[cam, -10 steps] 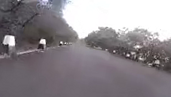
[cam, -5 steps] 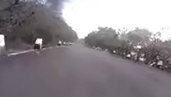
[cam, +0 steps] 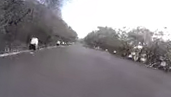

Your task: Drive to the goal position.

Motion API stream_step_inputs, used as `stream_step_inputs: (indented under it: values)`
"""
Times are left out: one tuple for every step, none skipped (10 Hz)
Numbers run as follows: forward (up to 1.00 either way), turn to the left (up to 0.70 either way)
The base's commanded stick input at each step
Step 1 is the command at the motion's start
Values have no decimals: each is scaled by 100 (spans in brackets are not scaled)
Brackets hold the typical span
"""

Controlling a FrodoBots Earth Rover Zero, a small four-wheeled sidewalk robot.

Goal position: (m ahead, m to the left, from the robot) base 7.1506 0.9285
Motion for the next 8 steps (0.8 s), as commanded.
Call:
stream_step_inputs:
  values:
    - [68,0]
    - [68,0]
    - [68,0]
    - [68,0]
    - [68,0]
    - [68,0]
    - [68,0]
    - [68,0]
